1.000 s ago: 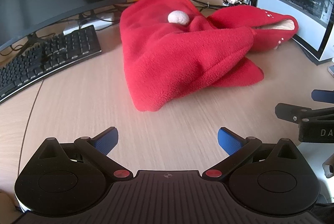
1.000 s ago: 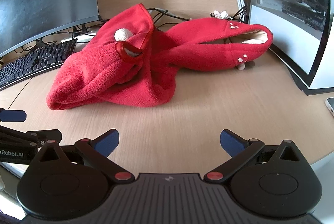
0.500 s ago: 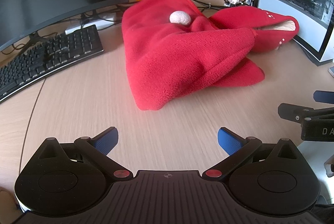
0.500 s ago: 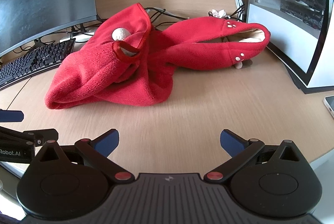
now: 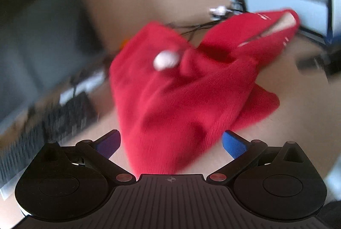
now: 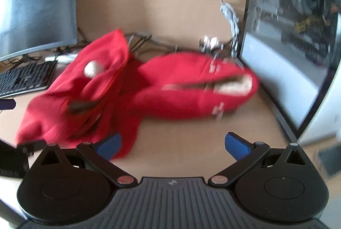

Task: Fold clothes

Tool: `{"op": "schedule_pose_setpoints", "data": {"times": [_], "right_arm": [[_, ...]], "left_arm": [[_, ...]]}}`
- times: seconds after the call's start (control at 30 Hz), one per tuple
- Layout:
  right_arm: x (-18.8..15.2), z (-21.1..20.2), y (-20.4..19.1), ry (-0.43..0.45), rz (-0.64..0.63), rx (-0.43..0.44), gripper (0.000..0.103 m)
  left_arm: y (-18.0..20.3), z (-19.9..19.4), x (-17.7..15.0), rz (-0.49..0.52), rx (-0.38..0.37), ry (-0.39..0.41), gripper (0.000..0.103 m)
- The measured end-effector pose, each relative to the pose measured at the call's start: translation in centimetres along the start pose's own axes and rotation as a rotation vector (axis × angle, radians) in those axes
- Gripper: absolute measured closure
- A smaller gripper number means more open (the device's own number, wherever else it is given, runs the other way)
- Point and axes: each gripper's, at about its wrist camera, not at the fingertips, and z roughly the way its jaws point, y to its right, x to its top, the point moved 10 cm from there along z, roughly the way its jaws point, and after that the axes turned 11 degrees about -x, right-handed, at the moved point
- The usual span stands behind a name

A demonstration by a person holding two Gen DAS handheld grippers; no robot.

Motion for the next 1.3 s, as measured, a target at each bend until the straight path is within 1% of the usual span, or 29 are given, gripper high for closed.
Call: {"op": "schedule_pose_setpoints", "data": {"times": [0.03, 0.1, 0.13, 0.17, 0.2, 0.27, 0.3, 0.4, 0.47, 0.5, 0.53, 0.6, 0.63, 0.67, 0.7, 0.73, 0.8, 0.87, 0.9, 0.97, 1.03, 1.13, 1.17, 1.2, 1.27, 1.3], "right_arm": [[0.9, 0.7, 0.3, 0.014, -0.012, -0.003, 0.0], [2.7, 2.2, 0.8, 0.04, -0.036, -0.006, 0.0], [3.4, 3.0, 0.8, 0.048, -0.047, -0.001, 0.0], [4.2, 3.8, 0.9, 0.056, -0.059, 0.004, 0.0], [4.9, 4.7, 0.9, 0.064, -0.07, 0.011, 0.0], [5.8, 6.3, 0.7, 0.075, -0.088, 0.032, 0.0], [6.1, 7.2, 0.5, 0.076, -0.096, 0.046, 0.0], [6.5, 9.8, -1.4, 0.047, -0.1, 0.139, 0.0], [6.4, 10.3, -3.2, 0.042, -0.126, 0.189, 0.0], [6.3, 10.6, -4.1, 0.039, -0.144, 0.207, 0.0], [6.2, 10.9, -5.1, 0.036, -0.162, 0.226, 0.0], [6.1, 11.5, -6.9, 0.03, -0.199, 0.264, 0.0], [6.0, 11.8, -7.9, 0.028, -0.218, 0.282, 0.0], [5.9, 12.0, -8.5, 0.026, -0.233, 0.295, 0.0], [6.1, 12.2, -8.3, 0.028, -0.232, 0.284, 0.0], [6.2, 12.2, -7.6, 0.026, -0.222, 0.279, 0.0], [6.3, 12.5, -5.5, 0.01, -0.19, 0.26, 0.0], [6.0, 12.8, -3.4, -0.022, -0.16, 0.247, 0.0], [5.7, 12.9, -2.5, -0.042, -0.146, 0.245, 0.0], [5.1, 12.9, -1.2, -0.075, -0.118, 0.251, 0.0], [4.6, 12.8, -0.2, -0.087, -0.119, 0.24, 0.0], [4.0, 12.7, 0.9, -0.083, -0.135, 0.199, 0.0], [4.1, 12.5, 1.1, -0.082, -0.121, 0.199, 0.0], [4.2, 12.3, 1.2, -0.079, -0.107, 0.201, 0.0], [4.9, 11.5, 1.0, -0.057, -0.085, 0.207, 0.0], [5.2, 11.2, 0.8, -0.046, -0.079, 0.208, 0.0]], "left_arm": [[0.2, 0.8, 0.7, 0.051, 0.031, 0.005, 0.0], [0.0, 2.1, 2.2, 0.137, 0.123, 0.023, 0.0], [-1.3, 2.1, 2.8, 0.119, 0.186, 0.037, 0.0], [-3.4, 1.5, 3.3, 0.06, 0.26, 0.055, 0.0], [-6.3, 0.4, 3.3, -0.035, 0.361, 0.068, 0.0], [-13.9, -3.0, 0.8, -0.278, 0.626, 0.043, 0.0], [-16.3, -4.4, -0.7, -0.369, 0.703, 0.02, 0.0], [-20.8, -7.8, -5.4, -0.581, 0.822, -0.061, 0.0], [-23.5, -10.1, -8.6, -0.724, 0.898, -0.117, 0.0], [-23.6, -10.7, -8.8, -0.759, 0.89, -0.105, 0.0], [-22.4, -10.3, -7.9, -0.753, 0.808, -0.069, 0.0], [-19.3, -9.0, -5.2, -0.719, 0.589, -0.001, 0.0], [-17.2, -7.8, -3.8, -0.682, 0.467, 0.006, 0.0], [-14.9, -6.4, -2.3, -0.634, 0.337, -0.004, 0.0], [-12.4, -5.0, -0.9, -0.583, 0.208, -0.015, 0.0], [-9.9, -3.8, 0.3, -0.528, 0.112, -0.021, 0.0], [-5.4, -1.5, 2.2, -0.412, -0.029, -0.035, 0.0], [-1.6, 1.0, 3.2, -0.285, -0.135, -0.068, 0.0], [-0.4, 2.2, 3.3, -0.217, -0.141, -0.094, 0.0], [1.2, 4.2, 3.4, -0.094, -0.106, -0.144, 0.0], [1.2, 5.6, 3.5, -0.034, -0.064, -0.173, 0.0], [-0.1, 5.6, 3.6, -0.057, -0.005, -0.157, 0.0], [-0.6, 5.5, 3.7, -0.07, 0.014, -0.149, 0.0], [-1.7, 5.3, 3.8, -0.089, 0.056, -0.133, 0.0], [-4.6, 4.5, 4.0, -0.137, 0.169, -0.09, 0.0], [-5.9, 4.3, 3.8, -0.154, 0.215, -0.088, 0.0]]}}
